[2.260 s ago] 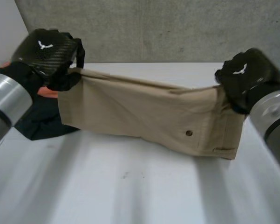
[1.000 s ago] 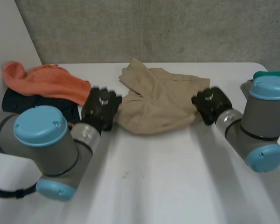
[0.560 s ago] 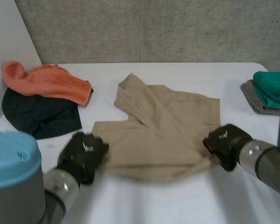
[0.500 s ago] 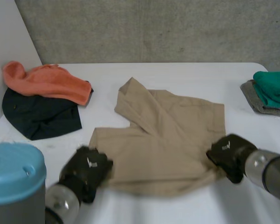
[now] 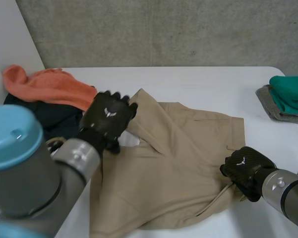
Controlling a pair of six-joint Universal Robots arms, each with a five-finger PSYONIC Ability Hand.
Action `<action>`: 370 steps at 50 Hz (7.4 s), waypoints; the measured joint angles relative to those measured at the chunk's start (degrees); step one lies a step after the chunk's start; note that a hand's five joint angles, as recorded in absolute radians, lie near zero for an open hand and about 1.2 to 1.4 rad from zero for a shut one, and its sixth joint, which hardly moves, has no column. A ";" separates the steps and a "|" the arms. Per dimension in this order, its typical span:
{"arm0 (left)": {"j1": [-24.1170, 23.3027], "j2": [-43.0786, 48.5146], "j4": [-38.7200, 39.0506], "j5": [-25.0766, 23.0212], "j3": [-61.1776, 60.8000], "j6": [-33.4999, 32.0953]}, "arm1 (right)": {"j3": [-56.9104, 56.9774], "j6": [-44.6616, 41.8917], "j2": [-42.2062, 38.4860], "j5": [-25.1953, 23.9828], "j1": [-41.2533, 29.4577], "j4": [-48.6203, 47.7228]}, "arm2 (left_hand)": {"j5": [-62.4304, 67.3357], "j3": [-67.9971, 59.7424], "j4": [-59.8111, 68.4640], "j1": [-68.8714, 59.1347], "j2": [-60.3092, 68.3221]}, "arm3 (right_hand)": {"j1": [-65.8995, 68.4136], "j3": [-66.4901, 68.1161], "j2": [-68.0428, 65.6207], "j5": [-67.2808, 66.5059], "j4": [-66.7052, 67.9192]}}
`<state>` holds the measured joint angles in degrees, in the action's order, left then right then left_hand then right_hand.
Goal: Fold the laundry.
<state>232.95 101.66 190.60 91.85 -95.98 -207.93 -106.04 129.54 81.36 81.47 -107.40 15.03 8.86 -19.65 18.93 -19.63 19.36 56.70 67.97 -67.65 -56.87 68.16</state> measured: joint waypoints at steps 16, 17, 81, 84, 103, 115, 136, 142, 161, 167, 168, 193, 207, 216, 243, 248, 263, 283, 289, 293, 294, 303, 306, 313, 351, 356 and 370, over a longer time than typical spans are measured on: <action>10.07 34.65 3.78 -14.61 29.04 -3.17 | -1.90 4.06 -1.16 -0.45 0.18 -6.37 | 17.71 -16.86 17.73 -17.38 17.21 | 0.00 0.00 0.00 0.00 0.00; 10.14 35.62 3.65 -14.58 29.97 -3.52 | -1.95 4.18 -1.28 -0.45 0.18 -6.57 | 17.71 -16.86 17.73 -17.38 17.21 | 0.00 0.00 0.00 0.00 0.00; -0.65 -6.09 -13.40 4.84 -8.41 11.34 | 0.65 21.21 -7.18 -0.29 0.98 -14.39 | 7.17 -6.09 6.93 -6.08 6.27 | 0.24 0.00 0.00 0.00 0.00; -1.35 -8.09 -18.78 4.24 -10.19 15.92 | 0.69 21.57 -7.55 -0.11 0.98 -15.14 | 8.88 -7.75 8.67 -7.64 7.88 | 0.24 0.00 0.00 0.00 0.00; -3.77 -2.54 -26.03 4.03 -12.55 22.21 | 1.05 21.36 -7.54 0.32 1.06 -16.81 | 26.88 -26.89 26.98 -28.78 27.31 | 0.24 0.00 0.00 0.00 0.00; -3.49 10.53 -15.53 5.60 3.42 13.29 | 3.26 20.88 -7.65 0.47 0.63 -17.55 | 47.72 -48.26 49.55 -45.29 49.10 | 0.24 0.00 0.00 0.00 0.00; 3.71 50.65 15.48 0.47 56.49 -13.88 | 34.04 12.65 -32.98 11.63 -0.35 -31.75 | 43.06 -43.06 44.24 -40.38 43.75 | -2.09 -3.56 3.37 2.49 -3.17; 3.92 56.79 16.45 -2.09 62.84 -13.57 | 42.93 9.48 -40.89 15.56 -0.56 -32.76 | -2.60 2.28 -2.25 5.82 -2.43 | -41.11 -48.15 48.40 46.57 -48.25; 3.63 32.11 19.39 4.62 34.05 -6.55 | 30.86 21.87 -20.64 4.13 3.88 -19.83 | -6.05 7.28 -7.05 7.08 -7.48 | -45.06 -55.67 54.92 52.96 -54.73; 3.54 22.97 19.11 4.63 20.83 1.67 | 25.27 26.12 -17.95 -0.52 5.96 -10.52 | -6.05 7.28 -7.05 7.08 -7.48 | -44.35 -52.91 53.17 51.56 -53.61; 3.51 21.95 19.07 4.60 18.98 3.05 | 24.44 26.52 -18.13 -0.94 6.16 -10.14 | -6.05 7.27 -7.05 7.08 -7.48 | -42.05 -50.28 50.15 49.21 -50.84; 3.41 18.22 18.52 4.42 10.59 7.10 | 18.97 21.03 -21.81 -0.35 11.33 -17.44 | -6.05 7.27 -7.05 7.08 -7.48 | -3.95 -0.76 0.19 2.29 -0.07; 3.56 11.78 18.20 4.40 4.70 7.42 | 17.89 -8.32 -13.31 -0.93 15.57 -18.58 | -6.05 7.27 -7.05 7.08 -7.48 | -1.11 -0.59 0.01 1.22 -0.05; 4.26 10.79 18.27 4.53 3.24 7.45 | 23.03 -16.81 -16.03 -13.99 -3.22 -26.53 | -6.05 7.28 -7.05 7.08 -7.48 | -0.59 0.34 -0.22 1.21 -0.03; 2.78 20.72 10.83 2.20 26.50 13.81 | 27.62 41.09 -12.92 -8.68 -7.57 -25.52 | -6.05 7.27 -7.04 7.08 -7.47 | -45.05 -55.82 55.03 53.00 -54.70; -0.03 27.82 3.13 -0.44 35.39 15.16 | 31.02 42.90 -16.26 -8.21 -5.18 -20.14 | -6.05 7.26 -7.00 7.07 -7.42 | -45.05 -55.82 55.03 53.00 -54.70; -2.47 46.07 -15.00 -0.77 51.02 15.06 | 48.69 39.02 -40.00 -8.45 -2.03 -2.87 | -5.83 6.43 -5.51 6.89 -5.97 | -45.67 -55.82 55.03 53.00 -54.70; -2.46 31.73 -17.25 -0.34 47.01 14.54 | 41.07 32.13 -25.67 -4.07 -2.48 -9.28 | -6.06 6.54 -5.63 7.09 -6.10 | -48.74 -58.16 56.24 53.22 -54.71; -2.15 22.24 -15.11 -5.54 40.89 14.58 | 32.42 32.33 -17.89 -3.92 -2.64 -15.01 | -6.06 6.54 -5.63 7.09 -6.10 | -48.74 -58.16 56.24 53.22 -54.71; -1.45 13.95 -14.39 -14.56 33.85 14.62 | 23.09 31.99 -13.66 -3.88 -2.94 -19.14 | -6.06 6.54 -5.63 7.09 -6.10 | -48.74 -58.16 56.24 53.22 -54.70; -1.21 12.37 -14.32 -16.62 32.42 14.64 | 21.25 31.88 -13.20 -3.90 -3.10 -20.05 | -6.06 6.54 -5.63 7.10 -6.10 | -48.74 -58.16 56.24 53.22 -54.71; 2.36 2.69 -14.42 -32.02 21.41 15.89 | 6.63 29.86 -15.55 -4.56 -7.56 -35.45 | -6.06 6.54 -5.63 7.09 -6.10 | -48.74 -58.16 56.24 53.22 -54.71; 2.78 1.89 -14.43 -33.38 20.08 16.46 | 4.99 28.89 -18.27 -4.68 -8.62 -40.03 | -6.06 6.54 -5.63 7.09 -6.10 | -48.74 -58.16 56.24 53.22 -54.71; 2.82 1.93 -14.42 -33.33 19.32 16.95 | 7.22 25.41 -25.49 -4.14 -10.04 -44.43 | -6.06 6.54 -5.63 7.09 -6.10 | -48.74 -58.16 56.23 53.22 -54.71; 4.07 -0.63 -14.38 -32.81 17.55 16.92 | 41.74 25.09 -35.70 -6.45 -3.00 -42.90 | -6.06 6.54 -5.63 7.09 -6.10 | -2.85 -1.49 0.25 5.30 -0.05; 4.98 -1.47 -14.36 -32.80 17.15 16.94 | 50.57 25.53 -34.51 -9.49 3.58 -43.22 | -6.06 6.54 -5.63 7.09 -6.10 | -2.85 -1.40 0.25 4.97 -0.05; 5.10 -2.17 -14.32 -32.79 15.97 16.98 | 59.55 34.55 -36.77 -21.51 24.29 -50.65 | -6.06 6.54 -5.63 7.09 -6.10 | -2.85 -0.47 0.25 3.09 0.43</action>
<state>238.06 99.49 176.28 59.06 -80.01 -190.95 -46.50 164.09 44.59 59.96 -83.11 -35.63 2.80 -13.11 13.30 -12.54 13.27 53.85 67.50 -67.40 -53.77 68.59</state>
